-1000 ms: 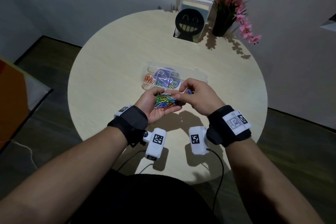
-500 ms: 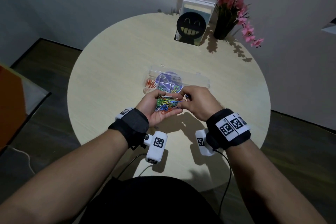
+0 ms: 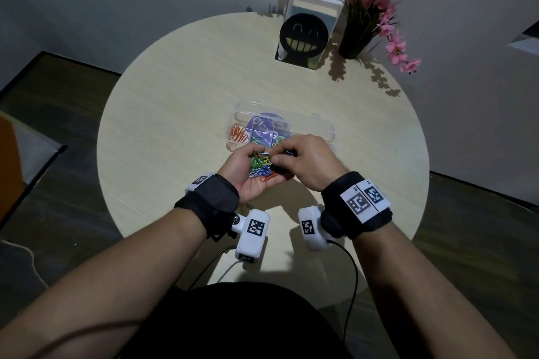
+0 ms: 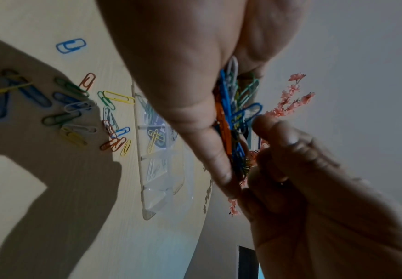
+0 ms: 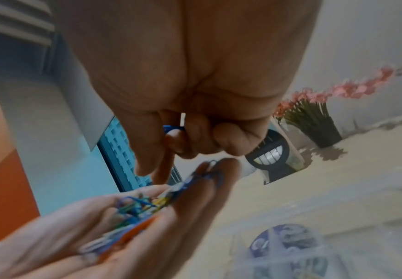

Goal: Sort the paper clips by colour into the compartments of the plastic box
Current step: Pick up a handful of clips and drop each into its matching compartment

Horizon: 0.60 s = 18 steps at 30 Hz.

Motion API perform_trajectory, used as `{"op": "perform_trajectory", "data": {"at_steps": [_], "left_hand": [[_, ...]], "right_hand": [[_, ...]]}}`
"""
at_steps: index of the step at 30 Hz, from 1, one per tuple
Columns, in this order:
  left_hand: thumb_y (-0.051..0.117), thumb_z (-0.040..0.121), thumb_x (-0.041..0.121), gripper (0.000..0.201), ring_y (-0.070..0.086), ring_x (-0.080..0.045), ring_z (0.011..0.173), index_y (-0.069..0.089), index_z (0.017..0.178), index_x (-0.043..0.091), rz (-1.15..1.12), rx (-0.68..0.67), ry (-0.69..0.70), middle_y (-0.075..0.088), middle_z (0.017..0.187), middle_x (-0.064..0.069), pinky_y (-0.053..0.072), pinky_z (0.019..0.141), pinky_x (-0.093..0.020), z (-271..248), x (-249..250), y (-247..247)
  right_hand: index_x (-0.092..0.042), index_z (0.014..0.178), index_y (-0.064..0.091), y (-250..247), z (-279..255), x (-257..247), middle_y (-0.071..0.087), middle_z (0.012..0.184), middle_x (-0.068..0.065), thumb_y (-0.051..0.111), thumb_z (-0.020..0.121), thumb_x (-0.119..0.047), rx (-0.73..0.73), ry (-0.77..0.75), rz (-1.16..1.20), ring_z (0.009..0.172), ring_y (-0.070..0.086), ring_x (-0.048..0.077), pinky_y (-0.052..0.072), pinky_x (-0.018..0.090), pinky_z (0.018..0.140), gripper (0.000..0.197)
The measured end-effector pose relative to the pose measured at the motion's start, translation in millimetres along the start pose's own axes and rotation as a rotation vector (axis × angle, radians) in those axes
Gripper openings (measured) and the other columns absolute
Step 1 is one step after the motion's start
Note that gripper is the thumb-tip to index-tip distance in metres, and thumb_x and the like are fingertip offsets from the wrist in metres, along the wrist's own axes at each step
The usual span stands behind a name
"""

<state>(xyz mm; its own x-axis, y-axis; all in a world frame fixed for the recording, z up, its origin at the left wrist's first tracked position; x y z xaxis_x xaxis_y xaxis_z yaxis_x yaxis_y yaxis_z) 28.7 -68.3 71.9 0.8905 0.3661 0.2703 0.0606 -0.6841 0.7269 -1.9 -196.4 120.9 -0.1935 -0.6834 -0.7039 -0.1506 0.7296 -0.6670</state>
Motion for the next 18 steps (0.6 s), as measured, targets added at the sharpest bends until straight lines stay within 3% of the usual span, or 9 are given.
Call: {"op": "perform_trajectory", "data": {"at_steps": [3,5,7,10,15,18], "left_hand": [[0.034,0.096,0.019,0.042,0.070,-0.033,0.074,0.065,0.091,-0.009,-0.005,0.018,0.000,0.069,0.087,-0.026,0.056,0.072,-0.047,0.9,-1.1,-1.7],[0.034,0.095,0.020,0.047,0.070,-0.034,0.075,0.070,0.087,-0.008,0.005,0.016,-0.003,0.069,0.090,-0.027,0.055,0.074,-0.048,2.7,-1.6,-3.8],[0.035,0.095,0.021,0.043,0.070,-0.034,0.079,0.067,0.094,-0.008,0.001,0.010,-0.024,0.068,0.094,-0.027,0.053,0.079,-0.050,3.8,-3.1,-4.8],[0.035,0.094,0.021,0.037,0.070,-0.033,0.077,0.059,0.101,-0.006,-0.017,0.008,-0.029,0.068,0.092,-0.024,0.054,0.077,-0.049,2.9,-3.7,-4.5],[0.032,0.096,0.019,0.047,0.071,-0.033,0.074,0.071,0.086,-0.007,-0.010,-0.018,-0.011,0.070,0.087,-0.024,0.056,0.071,-0.046,-0.9,-0.8,-2.2],[0.032,0.095,0.018,0.050,0.070,-0.036,0.077,0.073,0.083,-0.008,0.005,-0.037,-0.013,0.069,0.089,-0.025,0.055,0.075,-0.045,0.3,1.4,-2.5]], "right_hand": [[-0.016,0.092,0.071,-5.6,0.6,7.2,0.047,0.064,-0.011,0.071,0.079,-0.020,0.038,0.032,-0.142,0.062,0.046,0.008,0.031,0.015,0.053,0.014],[-0.016,0.095,0.070,-6.2,-0.2,9.1,0.047,0.071,-0.007,0.071,0.078,-0.021,0.015,0.019,-0.268,0.071,0.046,0.013,0.031,0.021,0.057,0.018],[-0.016,0.095,0.069,-2.8,-0.7,8.7,0.048,0.080,-0.004,0.071,0.078,-0.022,-0.003,-0.008,-0.341,0.078,0.047,0.015,0.032,0.025,0.065,0.019],[-0.012,0.092,0.067,-0.1,0.1,7.9,0.047,0.081,-0.003,0.068,0.081,-0.022,-0.012,-0.040,-0.398,0.079,0.045,0.016,0.029,0.025,0.067,0.014],[-0.013,0.085,0.069,-8.7,-1.5,10.2,0.053,0.066,-0.006,0.066,0.083,-0.021,-0.003,0.015,-0.182,0.067,0.048,0.014,0.033,0.028,0.060,0.008],[-0.015,0.082,0.069,-12.5,0.0,13.6,0.068,0.075,0.004,0.066,0.083,-0.021,0.000,0.053,-0.063,0.074,0.059,0.021,0.043,0.031,0.067,0.006]]}}
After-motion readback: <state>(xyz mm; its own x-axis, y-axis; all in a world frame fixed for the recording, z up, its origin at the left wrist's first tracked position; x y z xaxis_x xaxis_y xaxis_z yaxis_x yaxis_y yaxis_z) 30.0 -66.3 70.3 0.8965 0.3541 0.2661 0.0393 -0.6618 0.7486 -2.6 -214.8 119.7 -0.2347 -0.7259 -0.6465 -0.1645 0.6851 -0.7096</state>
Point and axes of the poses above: each hand's wrist, its own z-axis towards the middle knuckle, its own y-axis out of the palm, x = y × z, the point moved 1 cm from there along z, towards the middle knuckle
